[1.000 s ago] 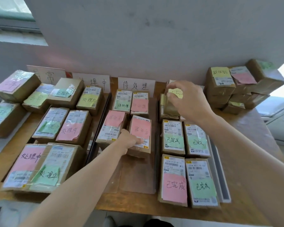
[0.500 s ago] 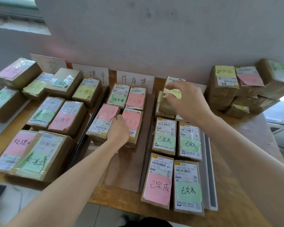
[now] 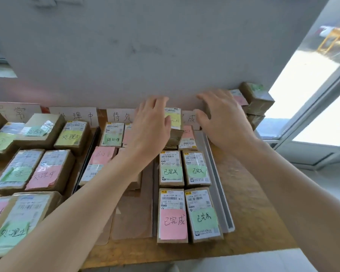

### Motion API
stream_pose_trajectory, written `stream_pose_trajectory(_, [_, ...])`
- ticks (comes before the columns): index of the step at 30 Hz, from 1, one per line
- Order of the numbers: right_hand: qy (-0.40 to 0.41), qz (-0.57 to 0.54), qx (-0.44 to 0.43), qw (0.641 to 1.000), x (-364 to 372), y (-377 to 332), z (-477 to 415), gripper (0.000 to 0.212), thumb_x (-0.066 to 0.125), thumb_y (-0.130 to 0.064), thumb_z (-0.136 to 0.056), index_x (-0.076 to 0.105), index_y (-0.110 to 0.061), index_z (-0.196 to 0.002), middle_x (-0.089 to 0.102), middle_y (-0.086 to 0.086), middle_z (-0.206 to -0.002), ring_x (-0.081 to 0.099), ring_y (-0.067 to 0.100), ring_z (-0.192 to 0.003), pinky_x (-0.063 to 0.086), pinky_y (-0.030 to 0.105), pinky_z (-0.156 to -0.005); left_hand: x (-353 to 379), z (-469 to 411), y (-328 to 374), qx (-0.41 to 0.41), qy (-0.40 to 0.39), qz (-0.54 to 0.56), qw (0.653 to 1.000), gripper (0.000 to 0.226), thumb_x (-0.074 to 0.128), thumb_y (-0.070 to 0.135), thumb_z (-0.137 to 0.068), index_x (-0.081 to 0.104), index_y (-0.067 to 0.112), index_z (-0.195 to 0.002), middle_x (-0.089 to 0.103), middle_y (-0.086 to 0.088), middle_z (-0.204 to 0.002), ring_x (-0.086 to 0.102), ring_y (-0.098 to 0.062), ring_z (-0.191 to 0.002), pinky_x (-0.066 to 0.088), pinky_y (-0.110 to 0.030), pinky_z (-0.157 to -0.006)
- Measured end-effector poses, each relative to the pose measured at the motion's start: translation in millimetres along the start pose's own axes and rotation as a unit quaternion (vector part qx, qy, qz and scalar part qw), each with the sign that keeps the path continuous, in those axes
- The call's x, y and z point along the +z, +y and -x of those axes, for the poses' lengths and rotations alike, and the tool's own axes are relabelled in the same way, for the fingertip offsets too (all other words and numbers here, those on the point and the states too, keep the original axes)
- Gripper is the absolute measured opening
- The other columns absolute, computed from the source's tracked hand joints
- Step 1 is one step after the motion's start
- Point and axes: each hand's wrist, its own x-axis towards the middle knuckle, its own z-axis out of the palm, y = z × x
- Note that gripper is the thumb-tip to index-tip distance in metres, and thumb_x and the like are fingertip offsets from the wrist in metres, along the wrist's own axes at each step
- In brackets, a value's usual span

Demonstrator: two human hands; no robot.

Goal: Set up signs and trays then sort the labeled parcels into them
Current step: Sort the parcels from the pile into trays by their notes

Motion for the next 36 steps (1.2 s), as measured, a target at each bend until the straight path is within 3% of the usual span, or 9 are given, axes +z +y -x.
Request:
stream_pose_trajectory(7, [0.109,0.08,0.034,0.99,-46.8,46.7,24.6,0.031,0.058,-0.018,-0.09,0.057,-0.007,-0.119,0.059,0.009,-0.123,0.046,0.027,-0.12,0.037,0.038,-0.099,1.4,-17.3,67.6,0.103,0.017,0.052,0.993,0.04,0.057,0.018,-0.092,0.048,0.006,-0.129,0.048,-0.008,-0.126,0.046,-0.023,-0.116,0.036,-0.034,-0.1])
stream_pose_trajectory(17, [0.145,0.056,0.07,0.985,-74.7,164.9,3.5,0.035,0.058,-0.015,-0.091,0.056,-0.003,-0.124,0.059,0.013,-0.125,0.044,0.03,-0.123,0.037,0.041,-0.1,59.6,-64.4,122.4,0.088,0.032,0.076,0.993,0.046,0.063,0.021,-0.088,0.047,0.008,-0.13,0.049,-0.007,-0.127,0.047,-0.02,-0.117,0.035,-0.027,-0.1])
stream_pose_trajectory(26, [0.03,0.006,0.073,0.997,-24.6,304.5,-61.1,0.027,0.054,-0.017,-0.091,0.058,-0.004,-0.114,0.057,0.011,-0.124,0.043,0.029,-0.118,0.037,0.037,-0.093,195.1,-132.1,148.9,-0.049,-0.015,0.055,0.997,0.046,0.06,0.024,-0.091,0.044,0.013,-0.132,0.044,-0.002,-0.132,0.043,-0.016,-0.123,0.029,-0.011,-0.091])
stream_pose_trajectory(30, [-0.03,-0.011,0.073,0.997,9.2,339.1,-81.5,0.035,0.051,-0.021,-0.093,0.054,-0.007,-0.125,0.053,0.011,-0.13,0.04,0.028,-0.123,0.034,0.037,-0.098,241.7,-149.1,142.6,-0.098,-0.036,0.043,0.994,0.044,0.058,0.025,-0.091,0.044,0.011,-0.131,0.046,-0.007,-0.131,0.046,-0.02,-0.121,0.043,-0.028,-0.1])
stream_pose_trajectory(36, [-0.122,-0.078,0.122,0.982,64.3,363.8,-96.3,0.047,0.05,-0.032,-0.094,0.042,-0.015,-0.137,0.048,0.006,-0.135,0.038,0.026,-0.126,0.036,0.036,-0.095,284.8,-164.2,111.5,-0.2,-0.096,0.054,0.974,0.058,0.06,0.038,-0.088,0.039,0.014,-0.135,0.045,-0.006,-0.131,0.046,-0.021,-0.12,0.048,-0.039,-0.096])
